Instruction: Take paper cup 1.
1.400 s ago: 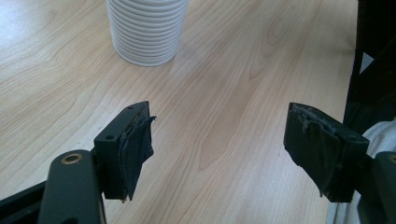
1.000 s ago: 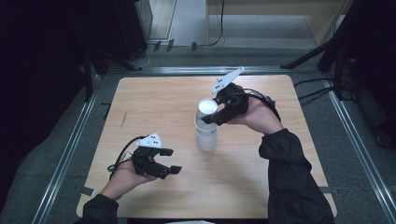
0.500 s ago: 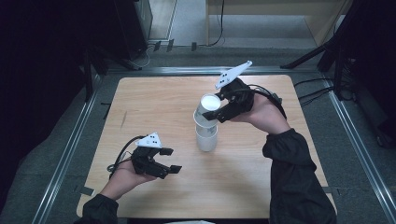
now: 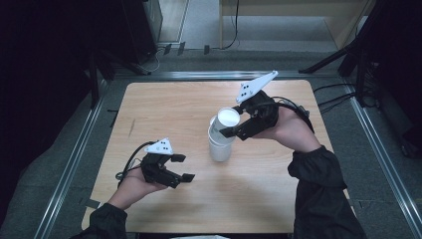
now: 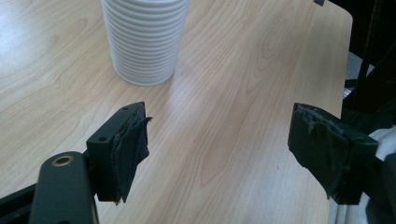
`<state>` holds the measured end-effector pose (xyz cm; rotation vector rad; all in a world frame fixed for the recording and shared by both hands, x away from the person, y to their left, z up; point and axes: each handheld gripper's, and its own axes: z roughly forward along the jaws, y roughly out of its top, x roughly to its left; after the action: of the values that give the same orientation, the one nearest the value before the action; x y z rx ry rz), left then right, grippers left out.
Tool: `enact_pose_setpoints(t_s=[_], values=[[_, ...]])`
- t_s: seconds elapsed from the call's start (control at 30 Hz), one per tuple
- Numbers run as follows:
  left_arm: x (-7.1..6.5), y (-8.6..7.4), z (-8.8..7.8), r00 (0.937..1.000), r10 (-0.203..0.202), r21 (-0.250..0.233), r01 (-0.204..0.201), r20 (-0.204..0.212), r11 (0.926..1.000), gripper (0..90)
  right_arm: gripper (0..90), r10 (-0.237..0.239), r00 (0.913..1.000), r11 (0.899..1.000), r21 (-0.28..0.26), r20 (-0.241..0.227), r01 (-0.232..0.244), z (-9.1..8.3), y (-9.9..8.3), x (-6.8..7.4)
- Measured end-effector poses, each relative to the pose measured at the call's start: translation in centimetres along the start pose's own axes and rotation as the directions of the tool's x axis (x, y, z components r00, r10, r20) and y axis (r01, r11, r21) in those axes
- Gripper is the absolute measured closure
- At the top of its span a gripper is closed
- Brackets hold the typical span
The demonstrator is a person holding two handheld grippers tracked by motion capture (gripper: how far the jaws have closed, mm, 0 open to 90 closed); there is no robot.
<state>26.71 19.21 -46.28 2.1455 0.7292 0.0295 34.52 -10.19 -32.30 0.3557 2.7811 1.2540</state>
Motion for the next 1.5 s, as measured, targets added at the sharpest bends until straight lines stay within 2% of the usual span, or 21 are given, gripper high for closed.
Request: enact_pose_setpoints(t_s=[0.37,0.47,0.63,0.77,0.9,1.07,1.5], values=[[0.6,1.6,0.8,0.9974,0.041,-0.011,-0.04,0.06,0.9991,17.0,33.1,0.018,0.9996,1.0,0.013,-0.022,-0.018,-0.5,-2.2,1.0],[0.6,2.2,1.3,0.9929,0.06,0.006,-0.061,0.103,0.9981,15.6,33.1,0.036,0.999,0.999,0.011,-0.026,-0.035,-0.7,-3.0,1.3],[0.5,2.8,1.8,0.9877,0.085,0.009,-0.087,0.131,0.9962,13.1,33.1,0.069,0.9976,0.997,0.036,-0.012,-0.068,-0.7,-4.3,1.8],[0.7,3.2,2.0,0.986,0.092,0.004,-0.093,0.14,0.9956,13.2,33.1,0.065,0.9978,0.997,0.04,-0.015,-0.064,-0.4,-5.2,2.1],[0.9,3.4,2.2,0.9836,0.106,0.008,-0.108,0.146,0.9941,14.1,33.1,0.095,0.9951,0.994,0.054,-0.026,-0.094,0.5,-6.5,2.1],[0.8,3.5,2.5,0.9811,0.122,0.011,-0.125,0.151,0.9921,14.3,33.1,0.096,0.9948,0.994,0.051,-0.032,-0.095,1.3,-7.8,2.4],[0.6,3.5,2.6,0.9793,0.124,0.009,-0.127,0.16,0.9918,14.3,33.1,0.091,0.9931,0.995,0.038,-0.073,-0.089,3.9,-10.0,3.2]])
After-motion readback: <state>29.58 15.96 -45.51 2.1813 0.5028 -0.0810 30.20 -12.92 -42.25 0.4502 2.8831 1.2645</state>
